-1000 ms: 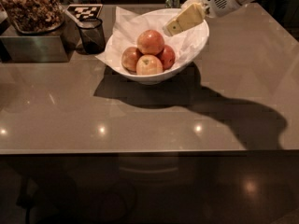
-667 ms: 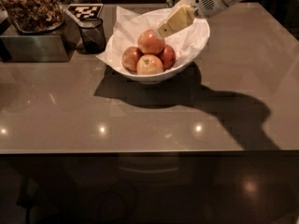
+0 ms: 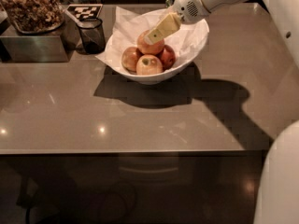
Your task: Pick apple from white bowl
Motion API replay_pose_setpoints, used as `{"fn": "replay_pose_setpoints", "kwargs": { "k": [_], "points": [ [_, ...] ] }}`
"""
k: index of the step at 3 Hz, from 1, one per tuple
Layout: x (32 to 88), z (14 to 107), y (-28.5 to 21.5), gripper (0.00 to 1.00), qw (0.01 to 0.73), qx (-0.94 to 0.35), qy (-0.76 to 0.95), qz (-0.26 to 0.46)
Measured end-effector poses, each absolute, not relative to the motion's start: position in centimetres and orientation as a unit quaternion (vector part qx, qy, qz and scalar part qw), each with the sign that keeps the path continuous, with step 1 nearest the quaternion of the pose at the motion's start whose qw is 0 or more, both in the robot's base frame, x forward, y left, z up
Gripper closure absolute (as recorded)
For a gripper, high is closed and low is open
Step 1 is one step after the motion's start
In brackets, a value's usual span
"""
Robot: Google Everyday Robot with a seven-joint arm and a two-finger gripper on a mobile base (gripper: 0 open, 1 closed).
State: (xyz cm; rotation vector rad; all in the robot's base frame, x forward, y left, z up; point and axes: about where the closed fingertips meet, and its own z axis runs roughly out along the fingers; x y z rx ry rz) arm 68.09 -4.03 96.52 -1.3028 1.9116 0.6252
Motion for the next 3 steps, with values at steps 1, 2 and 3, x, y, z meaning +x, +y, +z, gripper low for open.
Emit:
{"fn": "replay_pose_setpoints", "kwargs": {
  "k": [1, 2, 3],
  "points": [
    [69.1, 95.6, -3.3, 0.27, 0.362, -0.510, 0.739, 0.252],
    [69.9, 94.8, -3.0, 0.30, 0.362, -0.508, 0.738, 0.256],
    [70.5, 93.9, -3.0, 0.31, 0.363, -0.503, 0.740, 0.258]
  ]
}}
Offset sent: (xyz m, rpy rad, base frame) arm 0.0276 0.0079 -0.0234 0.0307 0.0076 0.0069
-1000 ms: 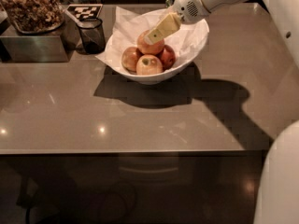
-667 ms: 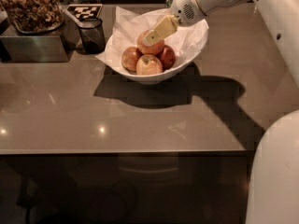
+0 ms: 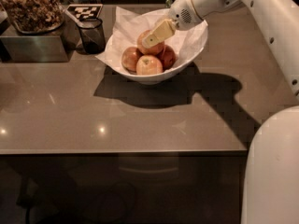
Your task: Pick apple from white bowl
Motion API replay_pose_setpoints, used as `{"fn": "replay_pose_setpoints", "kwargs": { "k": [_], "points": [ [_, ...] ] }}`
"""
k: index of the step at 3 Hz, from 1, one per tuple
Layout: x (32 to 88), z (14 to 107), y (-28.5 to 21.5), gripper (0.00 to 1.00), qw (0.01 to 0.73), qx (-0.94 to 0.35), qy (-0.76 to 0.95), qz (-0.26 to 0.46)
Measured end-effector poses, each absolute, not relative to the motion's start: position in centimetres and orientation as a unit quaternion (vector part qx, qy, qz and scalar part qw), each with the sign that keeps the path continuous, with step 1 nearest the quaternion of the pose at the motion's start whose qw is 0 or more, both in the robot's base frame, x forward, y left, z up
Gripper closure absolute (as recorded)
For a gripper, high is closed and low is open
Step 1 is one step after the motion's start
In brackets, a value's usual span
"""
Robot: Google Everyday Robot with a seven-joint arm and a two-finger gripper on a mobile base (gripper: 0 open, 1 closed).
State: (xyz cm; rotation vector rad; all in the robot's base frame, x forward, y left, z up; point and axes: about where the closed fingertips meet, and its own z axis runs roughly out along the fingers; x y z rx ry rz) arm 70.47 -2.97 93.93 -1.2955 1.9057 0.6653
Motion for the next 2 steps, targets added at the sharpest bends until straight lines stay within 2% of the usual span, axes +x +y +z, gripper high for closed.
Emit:
{"fn": "replay_pose_setpoints", "kwargs": {
  "k": [2],
  "points": [
    [70.7, 92.1, -2.6, 0.44, 0.350, -0.501, 0.748, 0.260]
  ]
}}
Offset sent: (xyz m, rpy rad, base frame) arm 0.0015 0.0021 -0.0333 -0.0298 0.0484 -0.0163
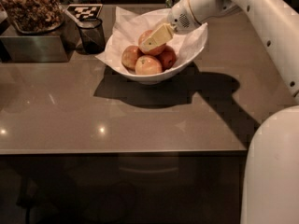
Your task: Pick apple from white bowl
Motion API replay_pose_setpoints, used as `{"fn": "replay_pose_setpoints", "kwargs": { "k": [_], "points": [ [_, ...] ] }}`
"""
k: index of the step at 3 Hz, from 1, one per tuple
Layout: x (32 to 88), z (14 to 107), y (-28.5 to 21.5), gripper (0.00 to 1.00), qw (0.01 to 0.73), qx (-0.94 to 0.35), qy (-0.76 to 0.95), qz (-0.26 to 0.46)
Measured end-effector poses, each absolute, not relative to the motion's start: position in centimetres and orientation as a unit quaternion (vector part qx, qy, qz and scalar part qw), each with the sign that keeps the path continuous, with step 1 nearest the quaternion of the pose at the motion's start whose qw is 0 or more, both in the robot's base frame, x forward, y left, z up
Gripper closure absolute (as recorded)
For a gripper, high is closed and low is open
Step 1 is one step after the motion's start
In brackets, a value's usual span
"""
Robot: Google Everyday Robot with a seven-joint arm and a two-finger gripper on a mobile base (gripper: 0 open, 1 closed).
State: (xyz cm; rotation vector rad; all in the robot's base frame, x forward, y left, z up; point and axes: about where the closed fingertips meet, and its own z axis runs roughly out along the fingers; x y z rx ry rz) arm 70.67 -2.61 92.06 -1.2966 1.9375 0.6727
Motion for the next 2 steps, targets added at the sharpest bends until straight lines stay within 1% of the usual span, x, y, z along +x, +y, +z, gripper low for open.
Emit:
{"fn": "replay_pose_setpoints", "kwargs": {
  "k": [1, 2],
  "points": [
    [70.65, 92.43, -2.60, 0.62, 0.350, -0.501, 0.748, 0.260],
    [70.60, 92.57, -2.51, 0.85, 0.348, -0.501, 0.748, 0.260]
  ]
}}
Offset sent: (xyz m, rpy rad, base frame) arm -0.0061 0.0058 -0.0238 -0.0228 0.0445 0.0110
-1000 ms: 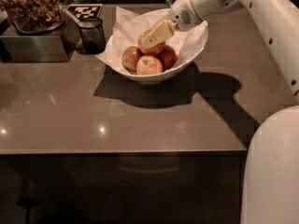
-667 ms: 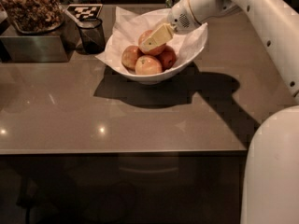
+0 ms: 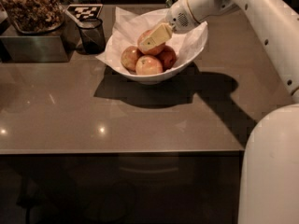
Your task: Pick apple from white bowl
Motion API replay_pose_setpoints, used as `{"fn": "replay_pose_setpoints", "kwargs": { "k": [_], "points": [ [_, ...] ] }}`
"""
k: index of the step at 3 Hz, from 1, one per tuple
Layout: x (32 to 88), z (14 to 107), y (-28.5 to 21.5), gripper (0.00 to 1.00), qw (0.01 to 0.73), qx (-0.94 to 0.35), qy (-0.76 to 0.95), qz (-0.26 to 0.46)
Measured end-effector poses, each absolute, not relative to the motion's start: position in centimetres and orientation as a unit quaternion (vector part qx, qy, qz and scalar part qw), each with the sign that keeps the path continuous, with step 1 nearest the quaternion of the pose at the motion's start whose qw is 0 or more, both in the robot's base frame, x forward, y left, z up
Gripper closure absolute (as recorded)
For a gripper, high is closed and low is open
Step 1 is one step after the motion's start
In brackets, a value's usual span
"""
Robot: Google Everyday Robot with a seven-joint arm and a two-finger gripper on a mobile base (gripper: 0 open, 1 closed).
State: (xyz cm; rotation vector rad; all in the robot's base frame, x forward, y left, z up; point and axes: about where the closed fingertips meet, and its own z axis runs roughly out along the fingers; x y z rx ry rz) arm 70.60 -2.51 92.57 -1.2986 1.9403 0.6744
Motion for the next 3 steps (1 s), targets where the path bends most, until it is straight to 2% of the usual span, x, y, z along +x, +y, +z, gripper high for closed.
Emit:
{"fn": "replay_pose_setpoints", "kwargs": {
  "k": [1, 3],
  "points": [
    [70.0, 92.8, -2.3, 1.00, 0.359, -0.497, 0.744, 0.266],
    [67.5, 95.8, -3.1, 1.00, 0.406, -0.481, 0.721, 0.291]
  ]
}}
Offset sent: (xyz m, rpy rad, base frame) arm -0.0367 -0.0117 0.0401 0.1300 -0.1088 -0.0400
